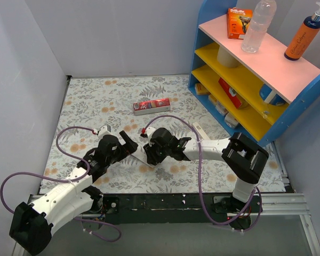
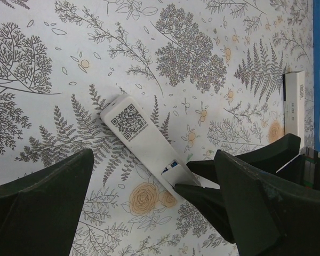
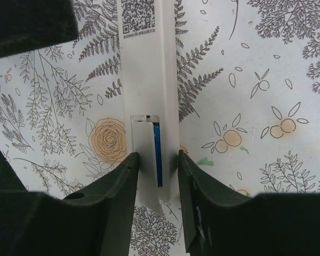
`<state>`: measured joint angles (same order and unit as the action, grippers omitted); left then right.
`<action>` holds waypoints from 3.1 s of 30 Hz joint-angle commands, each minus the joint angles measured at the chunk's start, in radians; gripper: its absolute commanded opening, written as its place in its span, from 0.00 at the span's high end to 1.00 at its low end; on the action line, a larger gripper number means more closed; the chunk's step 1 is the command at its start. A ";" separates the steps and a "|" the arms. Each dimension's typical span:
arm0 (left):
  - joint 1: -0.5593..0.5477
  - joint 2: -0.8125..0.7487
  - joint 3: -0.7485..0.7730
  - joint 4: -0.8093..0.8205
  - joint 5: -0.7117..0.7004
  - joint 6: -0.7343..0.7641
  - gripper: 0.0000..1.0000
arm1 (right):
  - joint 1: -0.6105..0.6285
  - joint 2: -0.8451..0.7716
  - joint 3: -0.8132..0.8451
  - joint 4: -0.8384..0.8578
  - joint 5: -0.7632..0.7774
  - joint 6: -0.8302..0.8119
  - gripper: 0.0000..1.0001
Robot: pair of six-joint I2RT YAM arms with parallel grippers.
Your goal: Load the batteries into the remote control
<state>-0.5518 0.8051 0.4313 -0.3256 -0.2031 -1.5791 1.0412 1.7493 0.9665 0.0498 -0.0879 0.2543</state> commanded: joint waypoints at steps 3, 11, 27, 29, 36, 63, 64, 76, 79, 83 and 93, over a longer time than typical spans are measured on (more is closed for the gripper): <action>0.004 0.026 -0.019 0.033 0.013 -0.025 0.02 | 0.002 0.032 0.008 -0.002 -0.010 -0.053 0.60; 0.004 0.046 -0.014 0.037 0.019 -0.033 0.02 | 0.002 0.024 0.011 -0.010 -0.053 -0.046 0.57; 0.004 0.072 -0.011 0.060 0.033 -0.044 0.02 | -0.004 -0.054 0.072 -0.048 -0.052 -0.043 0.53; 0.004 0.075 -0.011 0.062 0.034 -0.047 0.02 | -0.004 -0.062 0.072 -0.048 -0.046 -0.040 0.53; 0.006 0.086 -0.019 0.076 0.022 -0.061 0.02 | -0.010 -0.096 0.052 -0.048 0.014 -0.029 0.58; 0.125 0.381 -0.002 0.221 0.131 -0.131 0.32 | -0.010 0.018 0.040 -0.048 -0.053 -0.059 0.71; 0.127 0.388 -0.002 0.221 0.133 -0.131 0.34 | -0.010 0.019 0.038 -0.048 -0.056 -0.062 0.71; 0.127 0.399 -0.031 0.238 0.179 -0.137 0.50 | -0.010 0.085 0.074 -0.113 -0.050 -0.086 0.71; 0.127 0.399 -0.039 0.243 0.189 -0.140 0.51 | -0.010 0.101 0.075 -0.108 -0.050 -0.079 0.71; 0.127 0.394 -0.046 0.249 0.202 -0.139 0.53 | -0.009 0.119 0.067 -0.099 -0.036 -0.070 0.71; 0.125 0.370 -0.065 0.243 0.266 -0.150 0.53 | -0.010 0.135 0.100 -0.117 -0.009 -0.110 0.72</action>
<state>-0.4271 1.1961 0.3973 -0.0456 0.0040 -1.7229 1.0183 1.8294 1.0702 0.0372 -0.1322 0.1928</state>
